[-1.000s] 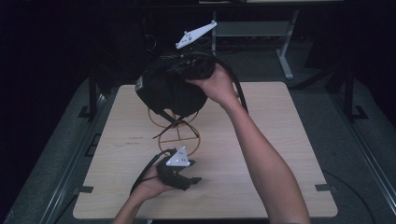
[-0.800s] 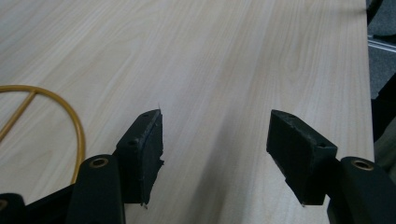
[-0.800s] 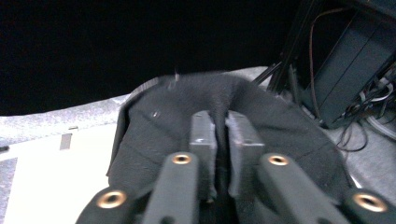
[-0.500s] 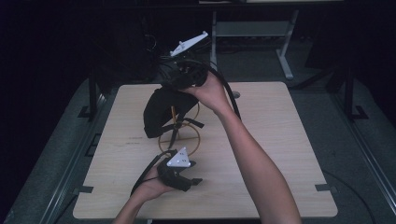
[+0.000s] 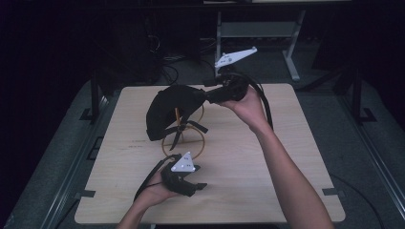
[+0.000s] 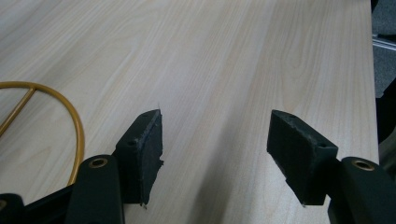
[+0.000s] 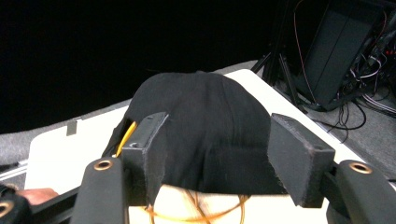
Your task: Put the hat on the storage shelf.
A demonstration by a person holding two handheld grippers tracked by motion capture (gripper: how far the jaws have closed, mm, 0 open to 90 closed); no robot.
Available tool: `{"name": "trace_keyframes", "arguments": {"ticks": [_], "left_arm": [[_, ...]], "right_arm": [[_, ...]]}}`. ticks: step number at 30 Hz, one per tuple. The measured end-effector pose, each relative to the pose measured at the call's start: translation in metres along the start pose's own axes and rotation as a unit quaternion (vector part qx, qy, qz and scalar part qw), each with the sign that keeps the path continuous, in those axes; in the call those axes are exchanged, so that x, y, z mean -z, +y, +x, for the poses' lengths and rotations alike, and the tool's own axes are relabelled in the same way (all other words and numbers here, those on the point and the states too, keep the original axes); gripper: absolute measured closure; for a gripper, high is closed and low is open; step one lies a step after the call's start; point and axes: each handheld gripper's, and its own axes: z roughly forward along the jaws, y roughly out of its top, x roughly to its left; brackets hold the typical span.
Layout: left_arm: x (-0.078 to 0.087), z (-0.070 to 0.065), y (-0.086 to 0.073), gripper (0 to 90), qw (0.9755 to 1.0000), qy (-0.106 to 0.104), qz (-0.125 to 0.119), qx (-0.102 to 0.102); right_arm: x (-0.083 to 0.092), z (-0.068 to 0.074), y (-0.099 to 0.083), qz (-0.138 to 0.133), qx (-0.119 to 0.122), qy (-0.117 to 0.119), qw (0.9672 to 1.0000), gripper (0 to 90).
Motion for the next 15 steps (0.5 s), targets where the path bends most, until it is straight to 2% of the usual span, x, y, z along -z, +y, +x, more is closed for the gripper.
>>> {"name": "trace_keyframes", "arguments": {"ticks": [5,7,15], "left_arm": [[-0.001,-0.001,-0.001,35.3,0.9999,0.000,-0.007,0.009],[-0.001,0.000,-0.001,35.2,0.9999,0.002,-0.008,0.006],[-0.001,0.000,-0.002,34.3,0.9999,0.007,-0.013,0.008]], "right_arm": [[0.017,-0.006,-0.019,-0.002,-0.011,-0.001,0.9999,36.7],[0.019,-0.007,-0.022,-0.001,-0.013,-0.003,0.9999,36.5],[0.044,-0.012,-0.054,-0.002,-0.025,-0.014,0.9996,33.8]]}}
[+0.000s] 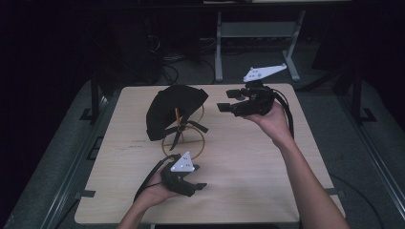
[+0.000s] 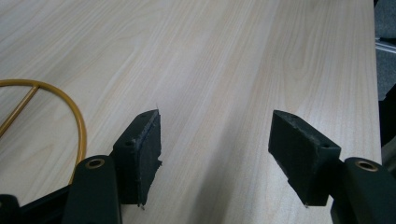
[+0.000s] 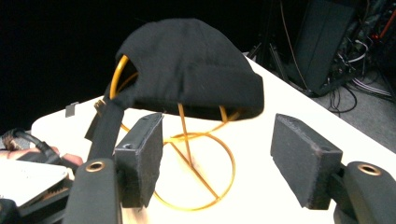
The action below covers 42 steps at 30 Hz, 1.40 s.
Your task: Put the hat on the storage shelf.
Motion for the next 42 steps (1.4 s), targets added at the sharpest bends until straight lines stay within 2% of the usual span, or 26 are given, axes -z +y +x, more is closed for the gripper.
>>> {"name": "trace_keyframes", "arguments": {"ticks": [9,20,42], "left_arm": [[-0.001,-0.001,0.000,33.4,1.0000,0.000,0.004,0.001],[-0.001,0.000,-0.001,32.3,0.9999,0.002,0.010,-0.001],[-0.002,0.000,-0.001,31.7,0.9999,0.002,0.011,0.001]], "right_arm": [[0.023,-0.009,-0.029,0.004,-0.020,-0.010,0.9997,30.1],[0.044,-0.015,-0.053,0.004,-0.032,-0.024,0.9992,27.4],[0.067,-0.021,-0.100,0.019,-0.058,-0.040,0.9973,24.8]]}}
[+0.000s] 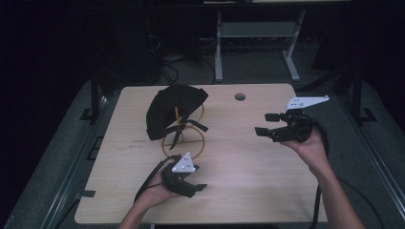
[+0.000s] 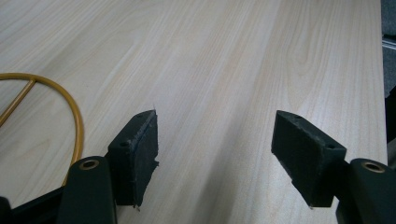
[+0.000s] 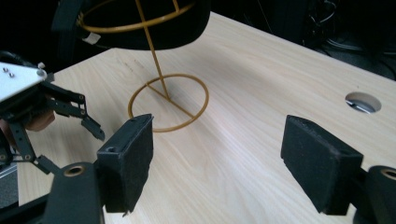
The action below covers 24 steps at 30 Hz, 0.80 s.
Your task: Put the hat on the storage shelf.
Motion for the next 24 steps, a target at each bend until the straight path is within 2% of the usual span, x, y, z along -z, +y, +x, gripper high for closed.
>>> {"name": "trace_keyframes", "arguments": {"ticks": [24], "left_arm": [[-0.001,0.001,-0.002,31.2,1.0000,0.000,0.001,0.001]], "right_arm": [[0.017,-0.005,-0.050,0.013,-0.023,-0.016,0.9995,21.8]]}}
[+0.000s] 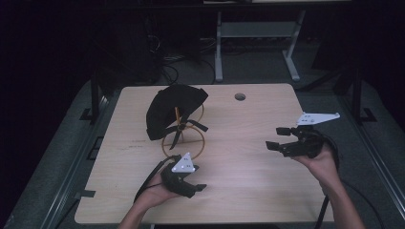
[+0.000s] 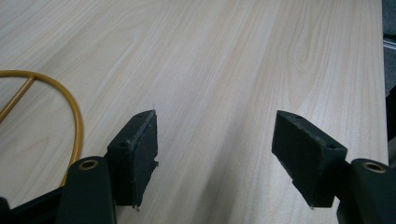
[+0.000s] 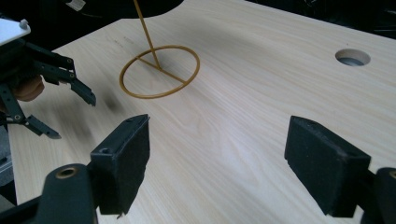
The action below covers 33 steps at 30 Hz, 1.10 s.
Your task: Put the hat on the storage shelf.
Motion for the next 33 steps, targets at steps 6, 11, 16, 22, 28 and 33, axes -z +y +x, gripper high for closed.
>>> {"name": "trace_keyframes", "arguments": {"ticks": [6,11,16,22,28,33], "left_arm": [[0.000,0.001,0.000,30.7,1.0000,0.001,0.000,0.001],[0.000,0.001,-0.001,30.6,1.0000,0.000,0.003,0.000],[0.000,0.001,-0.002,30.1,1.0000,-0.001,0.004,0.003],[-0.002,0.001,-0.002,29.6,1.0000,-0.001,0.008,0.003],[-0.002,0.000,-0.002,29.2,1.0000,-0.001,0.008,0.005],[-0.003,0.000,-0.002,29.0,1.0000,-0.001,0.009,0.005]], "right_arm": [[0.005,-0.003,-0.014,0.003,-0.010,-0.004,0.9999,21.3],[0.008,-0.004,-0.026,0.003,-0.019,-0.007,0.9998,21.1],[0.012,-0.007,-0.040,0.005,-0.029,-0.010,0.9995,20.7],[0.015,-0.010,-0.056,0.010,-0.038,-0.015,0.9991,20.2],[0.019,-0.011,-0.068,0.014,-0.044,-0.021,0.9987,19.8],[0.022,-0.011,-0.080,0.012,-0.050,-0.024,0.9984,19.8]]}}
